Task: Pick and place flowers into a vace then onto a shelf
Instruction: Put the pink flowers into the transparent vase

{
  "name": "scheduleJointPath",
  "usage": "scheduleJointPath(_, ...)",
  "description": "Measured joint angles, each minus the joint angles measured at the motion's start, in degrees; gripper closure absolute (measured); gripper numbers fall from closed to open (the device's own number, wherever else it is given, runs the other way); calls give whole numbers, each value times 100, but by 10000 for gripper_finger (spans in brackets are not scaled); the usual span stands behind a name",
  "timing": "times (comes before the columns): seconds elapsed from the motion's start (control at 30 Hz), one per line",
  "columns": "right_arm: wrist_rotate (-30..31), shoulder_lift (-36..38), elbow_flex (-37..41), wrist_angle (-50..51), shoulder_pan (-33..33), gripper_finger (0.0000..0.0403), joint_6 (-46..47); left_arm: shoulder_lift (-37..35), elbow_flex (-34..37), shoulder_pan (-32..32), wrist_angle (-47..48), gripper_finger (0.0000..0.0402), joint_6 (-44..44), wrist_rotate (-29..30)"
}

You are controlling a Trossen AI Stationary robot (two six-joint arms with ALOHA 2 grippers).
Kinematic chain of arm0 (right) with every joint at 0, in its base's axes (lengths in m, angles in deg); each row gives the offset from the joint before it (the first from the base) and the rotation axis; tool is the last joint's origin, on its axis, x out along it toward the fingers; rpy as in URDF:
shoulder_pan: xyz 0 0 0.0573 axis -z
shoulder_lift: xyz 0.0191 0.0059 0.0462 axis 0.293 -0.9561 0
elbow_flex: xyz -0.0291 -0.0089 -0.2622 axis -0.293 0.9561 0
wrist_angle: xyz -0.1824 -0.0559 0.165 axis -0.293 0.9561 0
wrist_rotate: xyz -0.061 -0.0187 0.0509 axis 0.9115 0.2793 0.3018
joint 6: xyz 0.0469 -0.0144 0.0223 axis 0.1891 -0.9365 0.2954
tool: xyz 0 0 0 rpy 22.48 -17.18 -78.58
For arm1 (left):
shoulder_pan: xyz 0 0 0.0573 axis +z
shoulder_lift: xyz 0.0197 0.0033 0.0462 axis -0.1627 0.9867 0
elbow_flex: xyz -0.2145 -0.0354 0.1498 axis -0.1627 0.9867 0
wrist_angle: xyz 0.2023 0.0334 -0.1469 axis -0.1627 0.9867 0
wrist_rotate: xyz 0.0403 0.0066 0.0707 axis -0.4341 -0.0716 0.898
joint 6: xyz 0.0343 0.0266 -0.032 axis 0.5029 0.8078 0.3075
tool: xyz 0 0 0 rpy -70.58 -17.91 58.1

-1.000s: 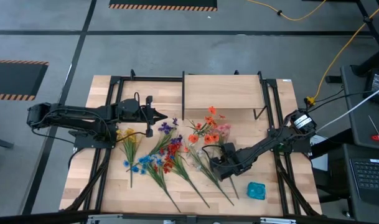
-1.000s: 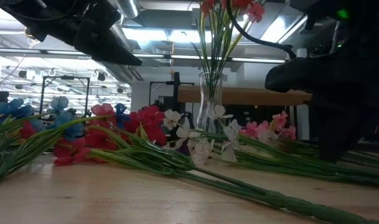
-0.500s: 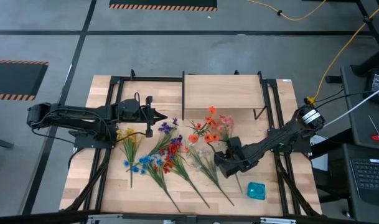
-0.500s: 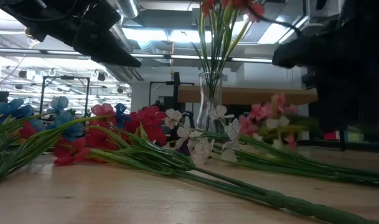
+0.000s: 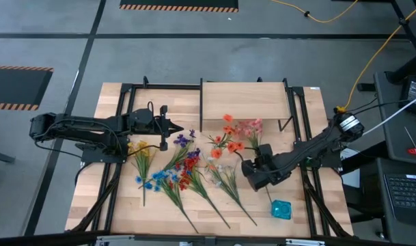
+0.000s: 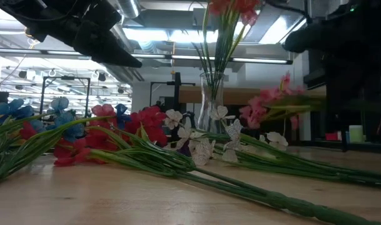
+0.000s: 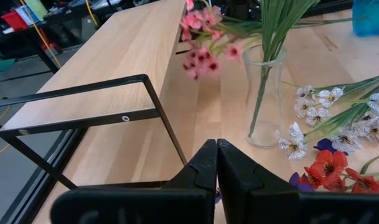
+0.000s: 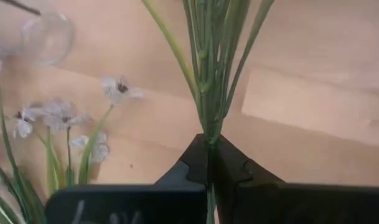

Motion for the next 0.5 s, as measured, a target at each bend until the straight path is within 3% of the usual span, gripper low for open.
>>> scheduleJointPath(0.5,537,1053,-2,509,-64,400,-175,0,0,0,0,396,0,0)
